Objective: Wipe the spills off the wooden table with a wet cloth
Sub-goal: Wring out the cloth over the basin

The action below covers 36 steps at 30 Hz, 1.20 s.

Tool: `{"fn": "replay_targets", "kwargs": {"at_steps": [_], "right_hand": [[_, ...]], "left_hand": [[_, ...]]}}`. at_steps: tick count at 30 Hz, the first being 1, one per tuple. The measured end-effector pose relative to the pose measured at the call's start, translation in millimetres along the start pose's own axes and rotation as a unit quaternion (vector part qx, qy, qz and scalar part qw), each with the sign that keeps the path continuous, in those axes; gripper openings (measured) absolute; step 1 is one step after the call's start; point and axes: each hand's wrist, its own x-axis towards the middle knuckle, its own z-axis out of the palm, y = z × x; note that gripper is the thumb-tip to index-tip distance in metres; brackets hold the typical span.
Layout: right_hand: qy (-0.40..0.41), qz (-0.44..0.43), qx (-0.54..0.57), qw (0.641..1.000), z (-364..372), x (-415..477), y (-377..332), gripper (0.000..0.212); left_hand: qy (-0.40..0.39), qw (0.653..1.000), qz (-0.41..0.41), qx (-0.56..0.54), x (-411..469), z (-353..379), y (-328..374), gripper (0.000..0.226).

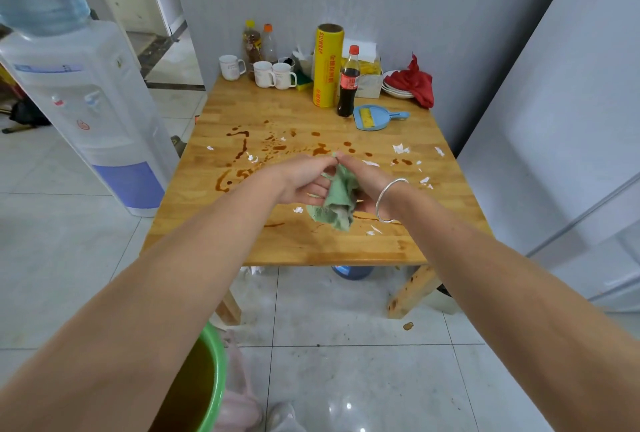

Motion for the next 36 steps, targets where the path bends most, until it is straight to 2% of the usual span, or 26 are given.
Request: {"fn": "replay_targets", "kwargs": {"at_steps": [2, 4, 6, 8, 10, 13, 15, 17, 19, 23, 25, 28, 32, 34, 36], "right_hand": [[-0.026, 0.002, -0.015, 1.0, -3, 1, 1, 0.06], [-0.047, -0.001, -0.022, 0.999, -10, 2, 3, 0.046], [-0.031, 0.0, -0.017, 0.999, -15, 1, 2, 0.021], [-0.006, 0.021, 0.015, 1.0, -15, -2, 0, 0.013], [-0.007, 0.036, 0.072, 0.997, -12, -5, -3, 0.019], [-0.017, 0.032, 0.147, 0.988, -10, -7, -7, 0.026], [-0.047, 0.022, 0.174, 0.983, -7, -7, -12, 0.032], [-0.074, 0.015, 0.116, 0.99, -1, -2, -16, 0.04], [-0.069, 0.018, 0.03, 0.997, 6, 4, -18, 0.029], [-0.059, 0.031, 0.003, 0.998, 27, 20, -19, 0.022], [-0.043, 0.026, -0.014, 0.999, 45, 25, -20, 0.022], [-0.043, 0.015, 0.024, 0.999, 76, 36, -18, 0.034], [-0.145, 0.024, 0.129, 0.981, 115, 54, -5, 0.041], [-0.171, 0.06, 0.131, 0.975, 132, 62, 6, 0.042], [-0.164, 0.091, 0.098, 0.977, 152, 75, 17, 0.039]], "left_hand": [[-0.067, 0.996, -0.005, -0.062, -4, -1, 3, 0.026], [-0.071, 0.995, 0.011, -0.075, -2, -8, 1, 0.026], [-0.013, 0.999, 0.045, -0.007, 4, -12, -4, 0.026], [0.082, 0.988, 0.078, 0.103, 15, -17, -10, 0.017], [0.101, 0.985, 0.078, 0.117, 23, -22, -15, 0.019], [0.02, 0.994, 0.063, 0.084, 23, -27, -17, 0.04], [0.025, 0.995, 0.079, 0.058, 25, -30, -16, 0.041], [0.044, 0.994, 0.092, 0.04, 28, -37, -16, 0.038], [0.053, 0.994, 0.091, 0.03, 29, -45, -18, 0.031], [0.084, 0.992, 0.066, 0.061, 21, -73, -32, 0.024], [0.096, 0.992, 0.052, 0.067, 15, -87, -44, 0.028], [0.095, 0.993, 0.047, 0.061, 12, -105, -63, 0.045], [0.139, 0.989, 0.035, -0.022, 10, -136, -92, 0.05], [0.165, 0.985, 0.025, -0.047, 13, -148, -107, 0.048], [0.203, 0.979, -0.003, -0.021, 16, -156, -123, 0.05]]}}
